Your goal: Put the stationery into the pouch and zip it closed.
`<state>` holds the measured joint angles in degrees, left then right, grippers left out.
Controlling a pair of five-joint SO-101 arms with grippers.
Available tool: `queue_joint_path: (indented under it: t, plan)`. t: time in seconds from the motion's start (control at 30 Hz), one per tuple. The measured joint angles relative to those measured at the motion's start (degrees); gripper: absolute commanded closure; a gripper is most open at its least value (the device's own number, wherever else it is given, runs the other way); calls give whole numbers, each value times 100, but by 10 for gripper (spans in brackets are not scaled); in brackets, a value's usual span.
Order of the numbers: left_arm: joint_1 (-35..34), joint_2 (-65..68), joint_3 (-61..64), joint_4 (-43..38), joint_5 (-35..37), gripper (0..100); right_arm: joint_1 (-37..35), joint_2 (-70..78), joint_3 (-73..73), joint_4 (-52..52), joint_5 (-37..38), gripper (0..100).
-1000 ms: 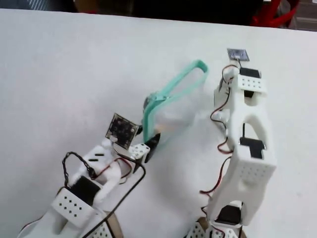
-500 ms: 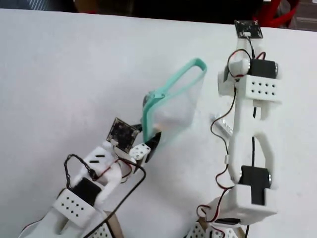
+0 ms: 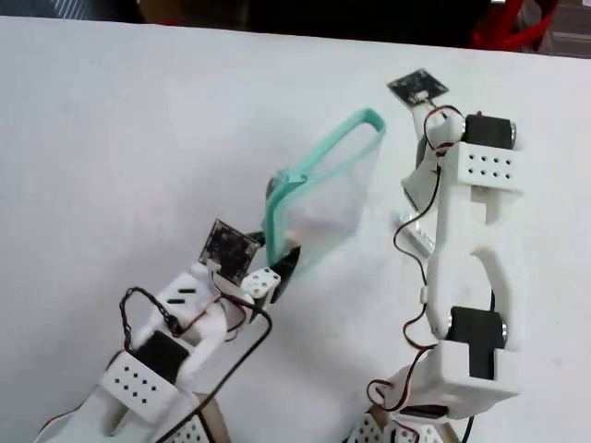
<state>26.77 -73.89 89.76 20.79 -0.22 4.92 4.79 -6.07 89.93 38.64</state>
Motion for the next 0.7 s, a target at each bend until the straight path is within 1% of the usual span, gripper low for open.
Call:
queue_joint_path:
  t: [0.03, 0.1, 0.23, 0.33, 0.5, 0.7]
  plan:
    - [0, 0, 0, 0, 0, 823, 0, 44, 62, 0, 26, 692]
    - [-26, 0, 0, 0, 0, 823, -18, 62, 255, -9, 185, 680]
    - [-176, 0, 0, -18, 0, 823, -18, 70, 862, -211, 914, 731]
    - [-176, 0, 0, -35, 0, 823, 26, 105, 1424, -826, 1354, 754]
    - [-176, 0, 0, -44, 0, 823, -35, 105, 2207, -1846, 1459, 757]
    - [-176, 0, 0, -44, 0, 823, -114, 105, 2664, -2602, 1459, 757]
